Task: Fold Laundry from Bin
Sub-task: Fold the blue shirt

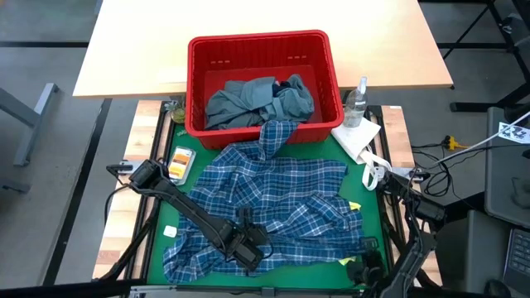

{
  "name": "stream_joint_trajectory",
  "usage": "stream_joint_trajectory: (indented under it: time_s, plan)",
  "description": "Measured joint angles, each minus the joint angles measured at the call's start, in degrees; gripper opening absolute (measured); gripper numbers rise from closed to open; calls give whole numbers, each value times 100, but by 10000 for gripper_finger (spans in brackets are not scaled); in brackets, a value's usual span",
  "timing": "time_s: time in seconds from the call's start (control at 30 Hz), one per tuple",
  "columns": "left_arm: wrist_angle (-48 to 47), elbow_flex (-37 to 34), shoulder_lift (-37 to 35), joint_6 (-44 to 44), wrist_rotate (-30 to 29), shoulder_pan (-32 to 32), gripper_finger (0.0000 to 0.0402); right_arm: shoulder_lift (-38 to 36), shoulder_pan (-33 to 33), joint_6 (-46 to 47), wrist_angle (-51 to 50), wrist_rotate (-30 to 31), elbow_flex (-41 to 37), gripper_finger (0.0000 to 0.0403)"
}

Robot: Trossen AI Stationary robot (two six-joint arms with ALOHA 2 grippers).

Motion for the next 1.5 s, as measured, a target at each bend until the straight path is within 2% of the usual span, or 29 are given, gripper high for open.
stream_joint_trajectory:
  time_s: [0.13,0.3,0.4,0.53,0.73,0.8,0.9,1.1,1.17,1.23,1.5]
  plan:
    - [-7,0,0,0,-47,0,59,0,8,1,1,-11,-169,20]
    - [18,0,0,-2,-128,7,93,0,0,1,1,-18,-207,86]
    - [26,0,2,-2,-83,4,97,0,-37,-98,-1,-385,-207,127]
    - [10,39,-17,2,-34,4,93,-71,-44,-277,11,-1086,-209,157]
    - [-122,509,-32,142,89,-11,92,-444,-28,-4,-1,-1093,-207,167]
    - [-97,676,-31,144,174,-38,92,-586,-28,174,6,-872,-207,167]
    - [295,741,-42,149,276,-72,92,-788,-28,473,6,-126,-204,167]
    - [1142,493,-2,155,322,-247,92,-864,-35,926,353,2156,-202,168]
    - [1408,324,3,154,327,-308,92,-857,-72,809,597,2681,-202,168]
    - [1621,149,4,146,324,-361,92,-856,-128,687,727,2814,-202,168]
    - [2215,-361,13,105,324,-487,92,-847,-540,172,767,2591,-203,168]
